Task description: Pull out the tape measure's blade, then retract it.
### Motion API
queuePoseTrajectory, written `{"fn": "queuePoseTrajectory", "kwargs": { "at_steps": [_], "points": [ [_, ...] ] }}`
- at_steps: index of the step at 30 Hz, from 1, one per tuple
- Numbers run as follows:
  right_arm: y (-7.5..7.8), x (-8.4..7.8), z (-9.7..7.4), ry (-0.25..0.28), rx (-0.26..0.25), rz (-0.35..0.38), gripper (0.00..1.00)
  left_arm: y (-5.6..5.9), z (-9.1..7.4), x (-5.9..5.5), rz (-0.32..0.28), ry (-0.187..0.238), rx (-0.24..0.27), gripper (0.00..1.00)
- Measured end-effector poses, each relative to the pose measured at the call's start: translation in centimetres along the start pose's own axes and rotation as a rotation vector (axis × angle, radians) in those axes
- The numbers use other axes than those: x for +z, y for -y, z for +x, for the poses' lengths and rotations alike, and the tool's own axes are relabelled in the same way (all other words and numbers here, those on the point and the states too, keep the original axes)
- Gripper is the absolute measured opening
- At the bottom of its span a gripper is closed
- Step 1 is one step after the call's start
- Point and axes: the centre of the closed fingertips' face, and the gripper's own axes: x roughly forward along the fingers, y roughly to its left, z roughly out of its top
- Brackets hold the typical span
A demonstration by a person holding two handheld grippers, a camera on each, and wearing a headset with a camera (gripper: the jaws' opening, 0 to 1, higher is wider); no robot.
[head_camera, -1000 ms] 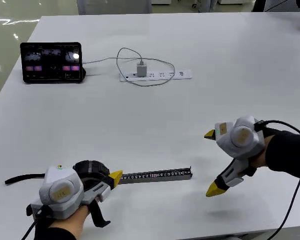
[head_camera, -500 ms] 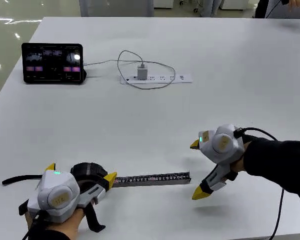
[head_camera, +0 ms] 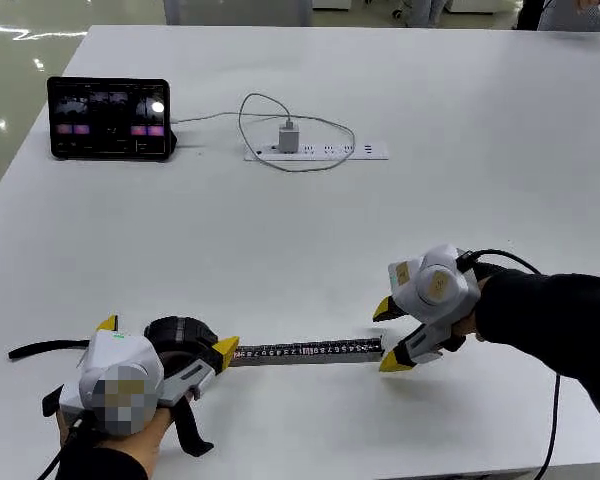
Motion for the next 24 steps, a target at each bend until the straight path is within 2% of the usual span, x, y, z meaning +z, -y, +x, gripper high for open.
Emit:
{"fn": "queuePoseTrajectory", "kwargs": {
  "at_steps": [7,11,21,22,23,24],
  "points": [
    [-0.3,-0.3,0.6,-0.027,0.017,-0.022,0.27,0.0,-0.1,0.1,-0.005,0.004,0.001,0.99],
    [-0.3,-0.8,0.9,-0.046,0.024,-0.031,0.17,0.0,-0.1,0.0,-0.008,0.001,0.001,0.99],
    [0.1,-0.7,1.0,-0.069,0.012,-0.008,0.12,-0.3,0.0,-0.2,-0.036,-0.011,0.013,0.99],
    [0.0,-0.8,1.0,-0.079,0.011,-0.023,0.12,-0.4,0.0,-0.2,-0.028,-0.01,0.016,0.99],
    [0.1,-0.8,1.0,-0.096,0.006,-0.079,0.11,-0.5,0.0,-0.2,-0.03,-0.011,0.021,0.99],
    [-0.1,-0.8,1.1,-0.107,0.009,-0.096,0.11,-0.5,0.1,-0.2,-0.053,-0.016,0.025,0.99]
  ]
}}
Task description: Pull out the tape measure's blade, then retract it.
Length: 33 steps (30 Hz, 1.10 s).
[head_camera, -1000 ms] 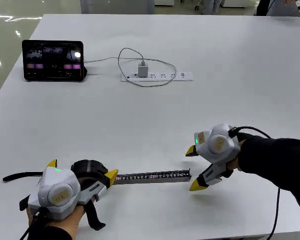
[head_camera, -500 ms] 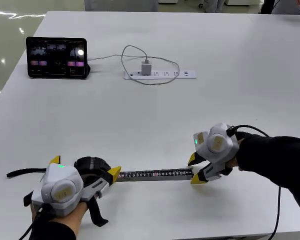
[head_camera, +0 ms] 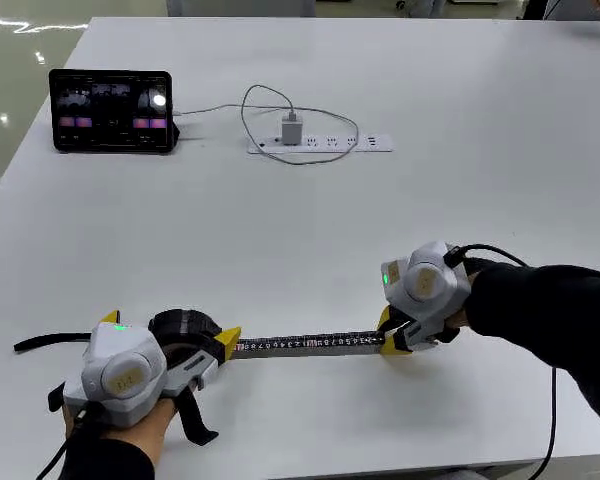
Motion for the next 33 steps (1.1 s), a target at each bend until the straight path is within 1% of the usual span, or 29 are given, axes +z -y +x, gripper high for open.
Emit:
{"fn": "queuePoseTrajectory", "kwargs": {
  "at_steps": [1,3,5,6,8,9,11,13,14,15,16,17,18,19,21,22,23,24,27,29,33],
  "points": [
    [-0.1,0.1,0.0,0.0,0.002,0.013,0.11,0.0,0.1,0.0,-0.006,0.0,-0.002,0.99],
    [0.1,0.0,0.1,-0.013,0.006,0.024,0.11,0.2,0.2,0.0,-0.005,-0.005,-0.008,0.98],
    [0.2,0.1,0.1,-0.029,0.014,0.028,0.11,0.6,0.2,-0.3,-0.003,-0.027,-0.011,0.96],
    [0.2,0.1,0.1,-0.036,0.015,0.036,0.11,0.8,0.2,-0.4,-0.005,-0.034,-0.013,0.93],
    [0.1,0.1,0.1,-0.054,0.021,0.026,0.11,1.1,0.1,-0.2,0.005,-0.039,-0.015,0.86],
    [0.1,0.1,0.1,-0.06,0.023,0.021,0.11,1.1,0.0,-0.2,0.011,-0.045,-0.01,0.82],
    [0.2,0.1,0.2,-0.071,0.029,0.026,0.11,1.0,0.0,-0.4,0.012,-0.059,-0.002,0.77],
    [0.3,0.0,0.1,-0.073,0.028,0.059,0.11,1.2,0.1,-1.1,-0.028,-0.085,-0.019,0.74],
    [0.3,0.0,0.1,-0.067,0.022,0.103,0.11,1.1,0.1,-1.3,-0.028,-0.093,-0.016,0.73],
    [0.3,0.1,0.1,-0.064,0.022,0.091,0.11,0.9,0.1,-1.6,-0.022,-0.102,-0.01,0.69],
    [0.3,0.0,0.1,-0.063,0.02,0.095,0.11,0.8,0.1,-1.6,-0.03,-0.104,-0.009,0.67],
    [0.3,0.0,0.1,-0.062,0.018,0.097,0.11,0.9,0.1,-1.7,-0.058,-0.107,-0.015,0.65],
    [0.3,0.0,0.1,-0.059,0.016,0.098,0.11,0.7,0.1,-1.6,-0.065,-0.104,-0.007,0.63],
    [0.3,0.0,0.1,-0.056,0.016,0.096,0.11,0.9,0.1,-1.6,-0.069,-0.107,-0.014,0.63],
    [0.3,0.0,0.1,-0.044,0.02,0.081,0.1,0.8,0.1,-1.6,-0.066,-0.106,-0.009,0.63],
    [0.1,-0.1,0.0,-0.031,0.016,0.108,0.1,0.9,0.0,-1.7,-0.071,-0.117,-0.012,0.63],
    [0.0,-0.1,0.0,-0.029,0.014,0.113,0.1,0.9,0.1,-1.7,-0.067,-0.12,-0.014,0.63],
    [0.0,-0.1,0.0,-0.032,0.015,0.1,0.1,0.9,0.1,-1.7,-0.068,-0.124,-0.014,0.63],
    [0.1,-0.1,0.1,-0.036,0.014,0.108,0.1,0.9,0.1,-1.7,-0.058,-0.134,-0.014,0.62],
    [0.1,0.0,0.2,-0.038,0.014,0.111,0.1,1.0,0.1,-1.8,-0.04,-0.144,-0.013,0.61],
    [0.1,0.2,0.2,-0.044,0.015,0.102,0.1,1.0,0.1,-1.8,-0.021,-0.146,-0.014,0.6]
  ]
}}
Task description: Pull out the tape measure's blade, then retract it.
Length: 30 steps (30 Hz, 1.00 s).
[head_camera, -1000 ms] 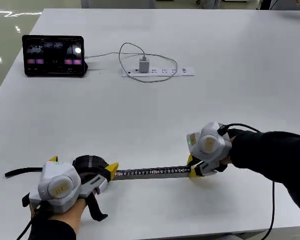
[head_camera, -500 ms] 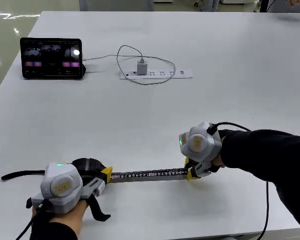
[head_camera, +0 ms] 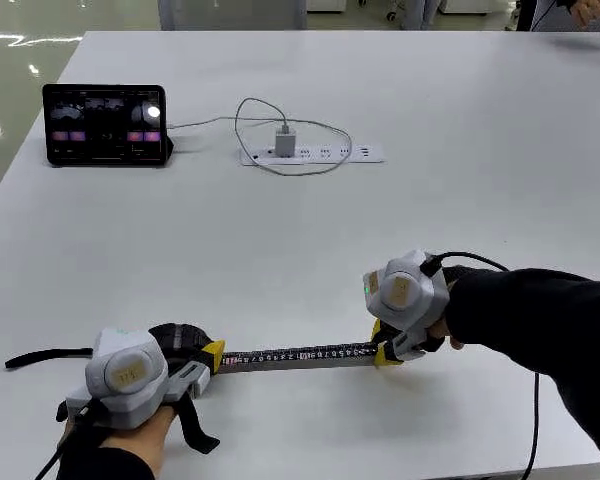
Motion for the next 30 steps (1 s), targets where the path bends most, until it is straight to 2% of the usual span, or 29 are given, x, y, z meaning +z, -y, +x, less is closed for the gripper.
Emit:
{"fn": "queuePoseTrajectory", "kwargs": {
  "at_steps": [6,11,14,17,30],
  "points": [
    [0.1,0.2,0.0,-0.004,0.0,0.018,0.1,0.0,0.1,-0.1,0.022,-0.011,0.0,0.6],
    [0.1,0.4,0.0,-0.018,0.002,0.0,0.1,0.0,0.1,-0.2,0.021,-0.011,-0.003,0.6],
    [0.1,0.7,0.0,0.001,0.006,0.099,0.11,0.0,0.1,-0.2,0.021,-0.013,-0.004,0.61],
    [0.2,0.7,0.1,0.003,0.011,0.059,0.11,-0.1,0.2,-0.2,0.021,-0.017,-0.004,0.61],
    [0.3,1.2,0.3,-0.009,0.004,0.022,0.1,-0.1,0.2,-0.3,0.03,-0.018,-0.007,0.61]
  ]
}}
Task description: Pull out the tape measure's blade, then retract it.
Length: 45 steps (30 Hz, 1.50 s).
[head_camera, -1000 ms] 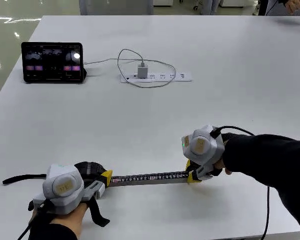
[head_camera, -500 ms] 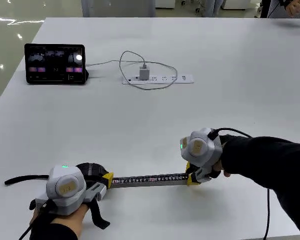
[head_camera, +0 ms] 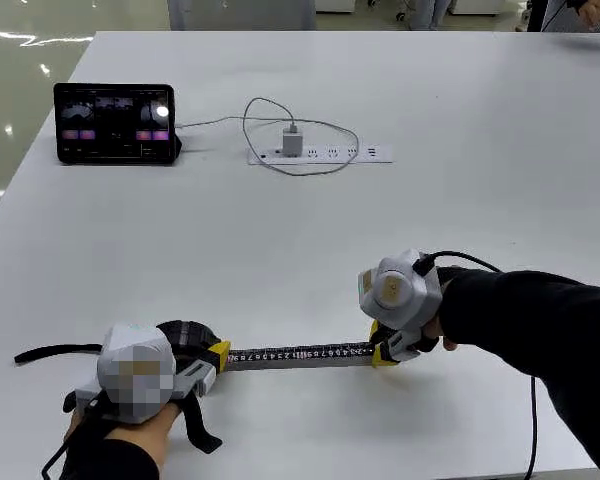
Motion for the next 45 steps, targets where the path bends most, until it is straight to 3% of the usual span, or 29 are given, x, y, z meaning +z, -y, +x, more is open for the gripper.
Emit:
{"fn": "queuePoseTrajectory", "kwargs": {
  "at_steps": [16,32,45],
  "points": [
    [0.0,0.4,0.2,0.003,0.002,0.057,0.1,-0.1,0.0,0.0,0.005,-0.005,0.0,0.61],
    [-0.1,0.9,0.4,0.005,0.002,-0.033,0.11,0.1,0.0,-0.1,0.007,-0.005,-0.001,0.61],
    [-0.1,1.2,0.4,0.039,0.008,-0.066,0.11,0.1,-0.1,0.0,0.008,-0.003,-0.001,0.61]
  ]
}}
